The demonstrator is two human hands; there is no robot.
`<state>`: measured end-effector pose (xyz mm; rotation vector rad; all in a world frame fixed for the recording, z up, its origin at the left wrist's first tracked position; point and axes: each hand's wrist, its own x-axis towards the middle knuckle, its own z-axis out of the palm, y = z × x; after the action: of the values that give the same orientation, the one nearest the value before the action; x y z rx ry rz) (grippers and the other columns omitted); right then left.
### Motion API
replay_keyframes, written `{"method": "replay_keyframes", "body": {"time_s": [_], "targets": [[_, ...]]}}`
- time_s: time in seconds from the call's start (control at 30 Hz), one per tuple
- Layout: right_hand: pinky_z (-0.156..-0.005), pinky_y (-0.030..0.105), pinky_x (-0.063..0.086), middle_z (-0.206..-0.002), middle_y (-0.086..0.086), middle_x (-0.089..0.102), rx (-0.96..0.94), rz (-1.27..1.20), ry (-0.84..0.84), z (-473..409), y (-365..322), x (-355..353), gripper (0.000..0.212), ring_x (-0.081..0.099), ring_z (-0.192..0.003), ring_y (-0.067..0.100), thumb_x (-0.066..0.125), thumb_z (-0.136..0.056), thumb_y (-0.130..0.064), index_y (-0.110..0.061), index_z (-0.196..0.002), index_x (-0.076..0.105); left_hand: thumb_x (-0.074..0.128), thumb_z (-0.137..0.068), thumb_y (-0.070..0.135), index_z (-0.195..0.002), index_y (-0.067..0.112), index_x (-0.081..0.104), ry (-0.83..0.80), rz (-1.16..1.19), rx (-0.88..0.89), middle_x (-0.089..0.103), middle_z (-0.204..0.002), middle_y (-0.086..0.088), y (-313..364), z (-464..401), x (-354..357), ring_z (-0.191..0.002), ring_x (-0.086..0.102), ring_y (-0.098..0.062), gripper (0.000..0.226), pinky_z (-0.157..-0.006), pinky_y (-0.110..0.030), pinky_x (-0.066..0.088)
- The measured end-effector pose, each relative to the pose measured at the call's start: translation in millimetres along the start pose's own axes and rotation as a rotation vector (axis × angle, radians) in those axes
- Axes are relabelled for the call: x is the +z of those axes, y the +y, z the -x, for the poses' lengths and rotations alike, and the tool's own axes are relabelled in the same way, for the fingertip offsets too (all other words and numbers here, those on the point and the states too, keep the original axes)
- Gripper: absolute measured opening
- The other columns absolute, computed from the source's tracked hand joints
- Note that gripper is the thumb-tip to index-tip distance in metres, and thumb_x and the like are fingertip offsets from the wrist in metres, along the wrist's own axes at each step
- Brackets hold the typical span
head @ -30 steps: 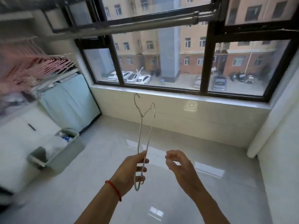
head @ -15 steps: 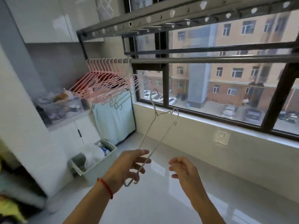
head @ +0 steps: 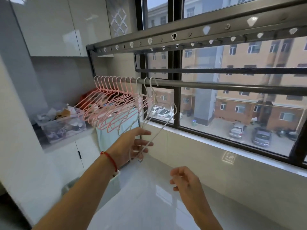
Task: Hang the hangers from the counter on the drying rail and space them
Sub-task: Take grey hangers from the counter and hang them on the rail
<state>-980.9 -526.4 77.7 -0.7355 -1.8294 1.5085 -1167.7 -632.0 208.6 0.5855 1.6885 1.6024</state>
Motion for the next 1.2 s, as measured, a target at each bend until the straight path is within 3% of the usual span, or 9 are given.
{"method": "replay_keyframes", "body": {"time_s": [0.27,0.7,1.2], "targets": [[-0.076,0.040,0.060,-0.083,-0.004,0.071,-0.011,0.047,0.002,-57,7,1,0.021,0.070,-0.077,0.015,0.057,-0.095,-0.008,-0.023,-0.087,0.069,0.052,-0.097,0.032,-0.123,0.008,0.064,-0.026,-0.025,0.040,0.075,-0.110,-0.026,30,-70,-2,-0.079,0.062,-0.030,0.037,-0.059,-0.033,0.050],[-0.075,0.040,0.061,-0.086,-0.001,0.072,0.025,0.075,0.069,-102,15,52,0.018,0.071,-0.078,0.016,0.057,-0.096,-0.009,-0.021,-0.089,0.069,0.051,-0.100,0.031,-0.123,0.007,0.061,-0.072,-0.014,-0.016,0.072,-0.112,-0.030,29,-130,-28,-0.063,0.061,-0.026,0.035,-0.050,-0.030,0.049],[-0.073,0.039,0.059,-0.088,-0.003,0.072,0.059,0.074,0.112,-122,32,70,0.020,0.071,-0.077,0.016,0.058,-0.091,-0.002,-0.019,-0.089,0.069,0.061,-0.096,0.030,-0.123,0.012,0.062,-0.135,-0.032,0.007,0.072,-0.116,-0.020,7,-154,-43,-0.085,0.062,-0.031,0.032,-0.053,-0.035,0.051]]}}
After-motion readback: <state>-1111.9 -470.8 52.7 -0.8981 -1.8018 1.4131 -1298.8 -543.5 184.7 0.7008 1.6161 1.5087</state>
